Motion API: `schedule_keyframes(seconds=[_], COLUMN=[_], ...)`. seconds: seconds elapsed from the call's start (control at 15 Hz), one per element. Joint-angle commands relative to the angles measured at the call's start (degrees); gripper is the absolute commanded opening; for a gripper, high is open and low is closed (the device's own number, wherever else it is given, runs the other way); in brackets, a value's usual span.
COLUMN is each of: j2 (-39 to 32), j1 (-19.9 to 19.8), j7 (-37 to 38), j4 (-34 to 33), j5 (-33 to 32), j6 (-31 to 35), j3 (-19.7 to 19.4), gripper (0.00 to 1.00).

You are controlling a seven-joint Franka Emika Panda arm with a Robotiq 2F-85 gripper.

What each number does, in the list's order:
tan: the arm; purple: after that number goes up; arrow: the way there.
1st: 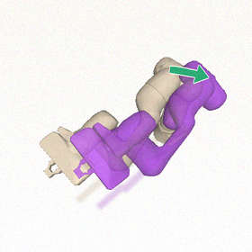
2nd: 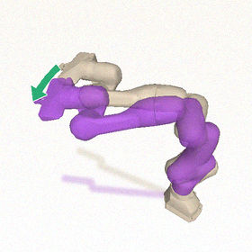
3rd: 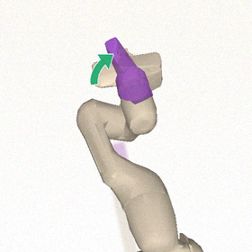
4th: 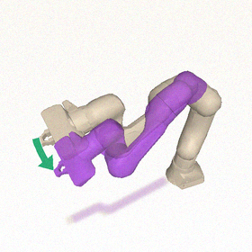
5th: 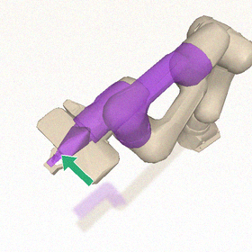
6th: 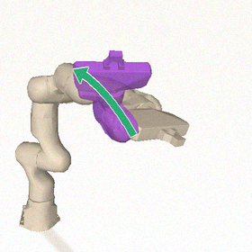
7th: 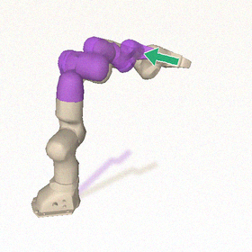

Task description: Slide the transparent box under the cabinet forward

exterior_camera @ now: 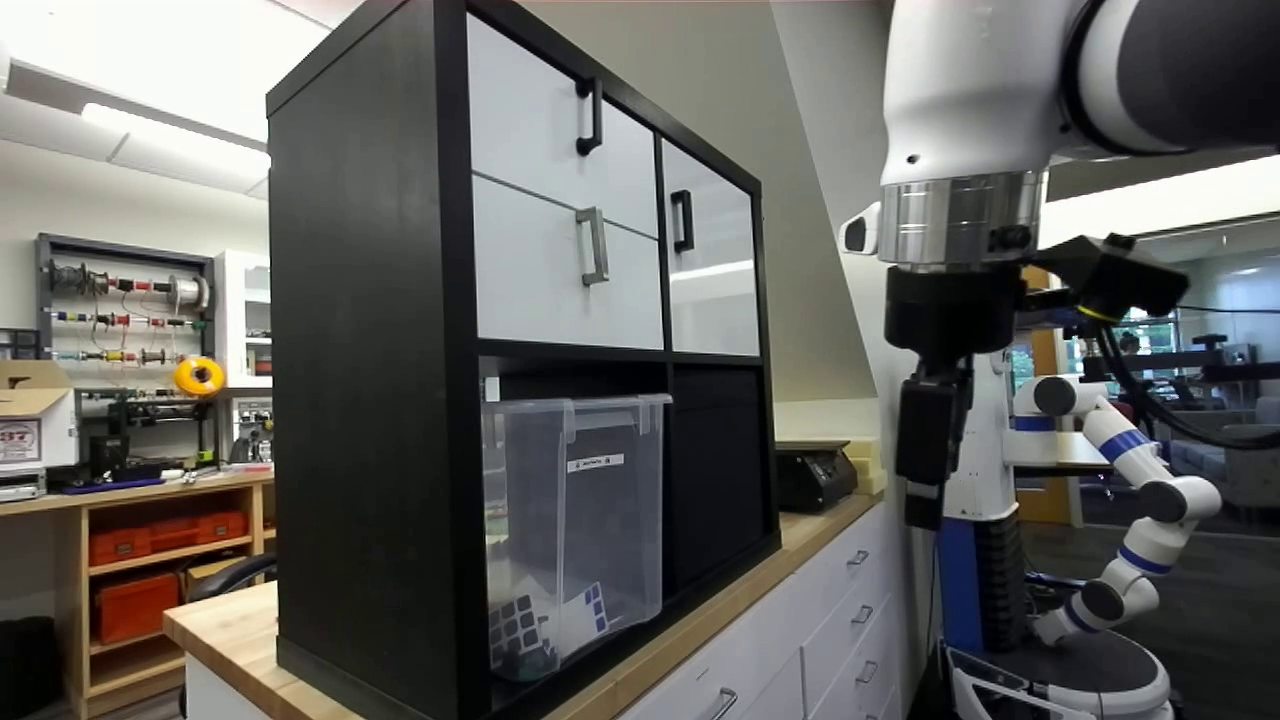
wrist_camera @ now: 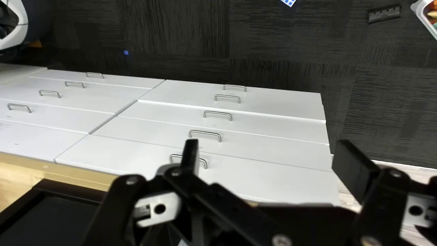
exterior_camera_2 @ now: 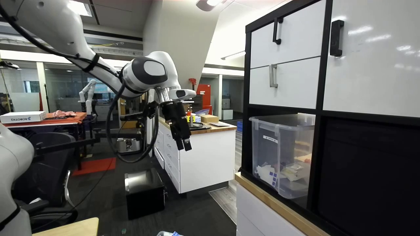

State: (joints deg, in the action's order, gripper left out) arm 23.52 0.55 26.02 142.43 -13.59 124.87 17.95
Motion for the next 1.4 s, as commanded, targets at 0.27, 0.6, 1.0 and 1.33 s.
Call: schedule_keyframes(seconds=[0.27, 0.6, 1.0, 1.33], j2=[-10.72, -12.66, -13.70, -13.70], j1=[0.75, 1.65, 2.06, 2.11], j7=[-10.73, -12.58, -12.74, -12.75], j4=[-9.41, -11.30, -11.95, -11.95], j5=[-5.50, -5.56, -5.53, -5.52], j6=[3.89, 3.27, 3.26, 3.26], j3=[-5.04, -6.30, -6.61, -6.70], gripper=[1.00, 1.00, 1.00, 1.00])
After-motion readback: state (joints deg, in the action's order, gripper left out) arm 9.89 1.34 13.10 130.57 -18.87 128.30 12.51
